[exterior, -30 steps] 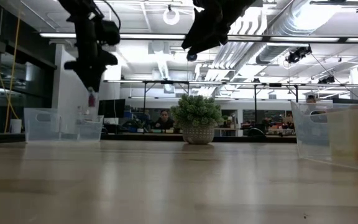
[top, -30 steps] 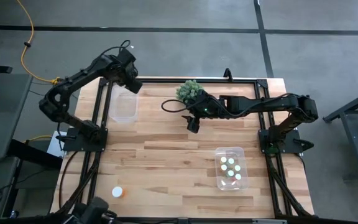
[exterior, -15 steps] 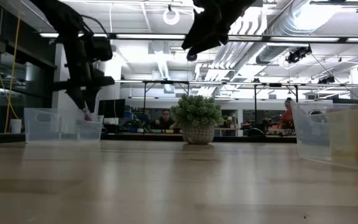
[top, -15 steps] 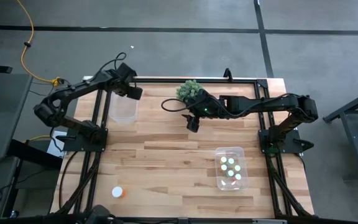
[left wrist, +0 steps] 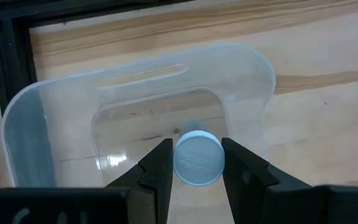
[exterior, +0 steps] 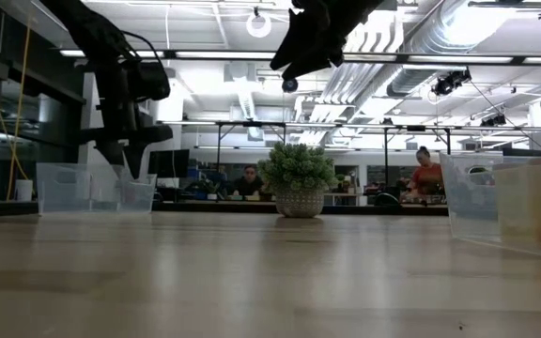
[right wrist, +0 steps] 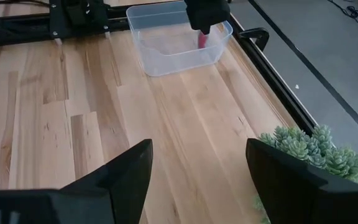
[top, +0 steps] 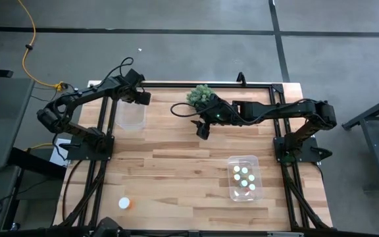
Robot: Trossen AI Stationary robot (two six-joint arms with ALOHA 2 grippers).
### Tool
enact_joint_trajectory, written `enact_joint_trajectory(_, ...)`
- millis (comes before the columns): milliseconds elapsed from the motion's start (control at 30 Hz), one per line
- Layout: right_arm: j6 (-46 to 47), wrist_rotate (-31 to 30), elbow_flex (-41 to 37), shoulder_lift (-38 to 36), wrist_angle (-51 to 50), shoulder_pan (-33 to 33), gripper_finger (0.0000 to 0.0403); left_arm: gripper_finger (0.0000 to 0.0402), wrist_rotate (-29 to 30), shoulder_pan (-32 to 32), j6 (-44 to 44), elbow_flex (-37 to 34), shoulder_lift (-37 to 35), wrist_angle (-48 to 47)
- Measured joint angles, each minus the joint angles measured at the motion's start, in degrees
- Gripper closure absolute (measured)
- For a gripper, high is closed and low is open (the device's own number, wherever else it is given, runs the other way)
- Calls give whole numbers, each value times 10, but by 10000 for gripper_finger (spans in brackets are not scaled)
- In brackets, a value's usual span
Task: Pick and place medicine bottles into bin by pill shape (circle, oval)
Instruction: Put the blue capsule bottle into the left transparent bin
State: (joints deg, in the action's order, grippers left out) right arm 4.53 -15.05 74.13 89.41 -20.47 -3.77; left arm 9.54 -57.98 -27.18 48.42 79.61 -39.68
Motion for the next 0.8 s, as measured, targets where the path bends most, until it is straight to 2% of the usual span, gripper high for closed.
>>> enact_joint_trajectory(467, 10, 0, 0, 0, 0, 0, 151, 297, -3, 0, -11, 0, 24, -4)
enact_joint_trajectory(800, 10, 0, 0, 0, 0, 0, 151, 255, -3, 0, -11, 0, 24, -3)
